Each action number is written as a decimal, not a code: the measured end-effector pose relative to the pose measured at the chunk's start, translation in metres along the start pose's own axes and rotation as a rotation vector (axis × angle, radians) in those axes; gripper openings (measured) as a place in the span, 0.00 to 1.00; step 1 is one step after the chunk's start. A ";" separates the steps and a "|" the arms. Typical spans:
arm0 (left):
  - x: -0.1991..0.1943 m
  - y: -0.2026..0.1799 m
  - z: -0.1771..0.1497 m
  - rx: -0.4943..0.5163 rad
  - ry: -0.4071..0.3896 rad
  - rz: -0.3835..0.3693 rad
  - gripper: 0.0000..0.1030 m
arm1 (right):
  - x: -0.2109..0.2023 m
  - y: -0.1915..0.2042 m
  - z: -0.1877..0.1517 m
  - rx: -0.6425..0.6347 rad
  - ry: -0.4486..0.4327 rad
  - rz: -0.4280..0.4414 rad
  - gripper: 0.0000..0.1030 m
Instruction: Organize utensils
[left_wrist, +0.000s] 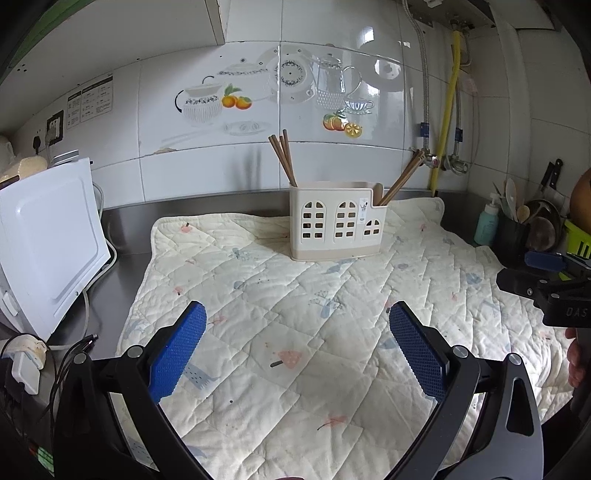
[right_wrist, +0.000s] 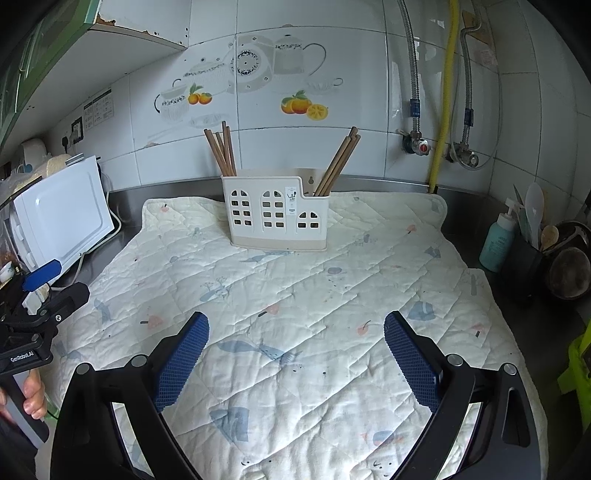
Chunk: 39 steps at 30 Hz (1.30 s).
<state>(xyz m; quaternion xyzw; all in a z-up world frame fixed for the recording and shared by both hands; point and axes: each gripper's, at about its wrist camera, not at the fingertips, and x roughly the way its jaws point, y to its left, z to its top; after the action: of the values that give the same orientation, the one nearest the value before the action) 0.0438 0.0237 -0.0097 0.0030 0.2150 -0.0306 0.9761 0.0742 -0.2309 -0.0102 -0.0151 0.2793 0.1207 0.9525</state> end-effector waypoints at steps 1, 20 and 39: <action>0.000 0.000 0.000 -0.001 0.001 0.002 0.95 | 0.000 0.000 0.000 0.000 0.001 0.001 0.90; 0.007 0.000 0.000 -0.012 0.030 0.008 0.95 | 0.004 0.004 -0.002 -0.014 0.015 0.015 0.90; 0.009 -0.002 0.000 -0.012 0.036 0.003 0.95 | 0.008 0.007 -0.002 -0.011 0.021 0.027 0.91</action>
<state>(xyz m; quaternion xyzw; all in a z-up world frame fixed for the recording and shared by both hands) 0.0517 0.0212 -0.0137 -0.0020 0.2326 -0.0280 0.9722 0.0777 -0.2226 -0.0160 -0.0177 0.2886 0.1348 0.9477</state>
